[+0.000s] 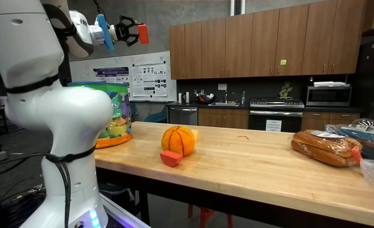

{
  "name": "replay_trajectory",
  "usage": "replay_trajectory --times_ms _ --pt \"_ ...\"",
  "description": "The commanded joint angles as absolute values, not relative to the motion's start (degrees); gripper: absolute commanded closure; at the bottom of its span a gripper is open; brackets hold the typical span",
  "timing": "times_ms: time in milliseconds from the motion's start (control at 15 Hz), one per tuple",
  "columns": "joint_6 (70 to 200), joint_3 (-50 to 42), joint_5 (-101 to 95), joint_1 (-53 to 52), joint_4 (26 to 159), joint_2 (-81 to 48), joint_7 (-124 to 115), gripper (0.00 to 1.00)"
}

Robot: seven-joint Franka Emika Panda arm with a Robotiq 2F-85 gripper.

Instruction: Lift the orange toy on the right and put it in the bag

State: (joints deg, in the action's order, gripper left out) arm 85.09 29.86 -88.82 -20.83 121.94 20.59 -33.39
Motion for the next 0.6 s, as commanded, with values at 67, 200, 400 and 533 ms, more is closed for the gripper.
replay_trajectory --times_ms 67,200,400,533 --pt "76.7 32.0 -88.3 -24.0 115.3 16.8 -18.3 0.84" --pt "75.5 32.9 -88.0 -25.1 112.9 15.4 -14.5 0.84" --pt "76.8 32.9 -84.9 -26.2 109.4 13.6 -15.2 0.84" --pt "78.0 31.9 -81.7 -26.2 109.1 14.0 -16.9 0.84"
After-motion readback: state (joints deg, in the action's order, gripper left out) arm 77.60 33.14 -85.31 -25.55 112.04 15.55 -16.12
